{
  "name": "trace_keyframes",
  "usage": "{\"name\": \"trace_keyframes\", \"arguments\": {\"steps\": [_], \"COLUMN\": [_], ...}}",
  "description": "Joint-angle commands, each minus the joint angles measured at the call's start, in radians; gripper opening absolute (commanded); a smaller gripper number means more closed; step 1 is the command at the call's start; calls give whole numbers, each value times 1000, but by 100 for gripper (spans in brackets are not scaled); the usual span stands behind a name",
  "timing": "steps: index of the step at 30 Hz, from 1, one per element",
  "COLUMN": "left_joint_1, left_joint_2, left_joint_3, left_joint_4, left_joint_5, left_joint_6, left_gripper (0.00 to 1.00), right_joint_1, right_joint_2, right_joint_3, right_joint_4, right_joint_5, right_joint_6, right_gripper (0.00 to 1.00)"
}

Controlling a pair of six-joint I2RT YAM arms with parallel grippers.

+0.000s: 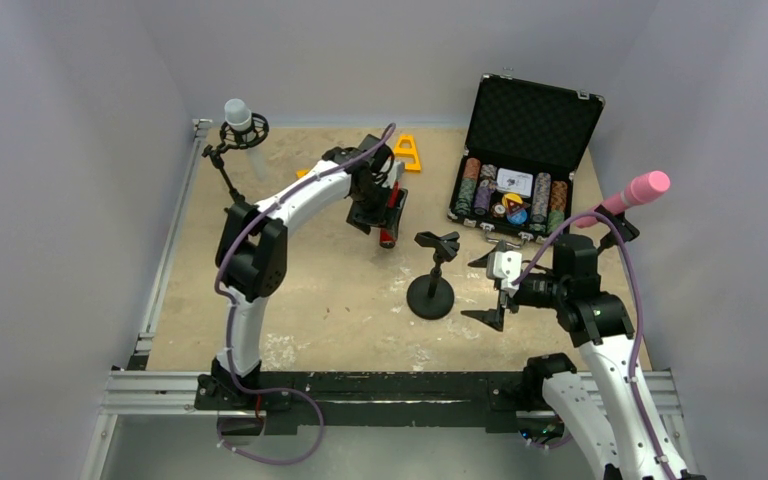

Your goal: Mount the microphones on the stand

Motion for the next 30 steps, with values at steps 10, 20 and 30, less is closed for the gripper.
{"name": "trace_keyframes", "arguments": {"steps": [10,20,30], "left_joint_1": [5,5,6], "left_joint_2": [190,269,243], "left_joint_3": [288,362,340], "left_joint_4": [-209,-261,-261], "left_joint_5": [78,54,54], "left_joint_6": [-75,-134,-136], "left_gripper": [71,68,66], "right_joint_1": [-4,-4,-4], "right_joint_2": [-9,-15,-24], "right_joint_3": [27,39,46], "right_joint_4": [-29,-65,-89], "right_joint_5": [-41,-68,-85], "right_joint_6": [-34,-61,-79], "right_gripper": [99,99,99]}}
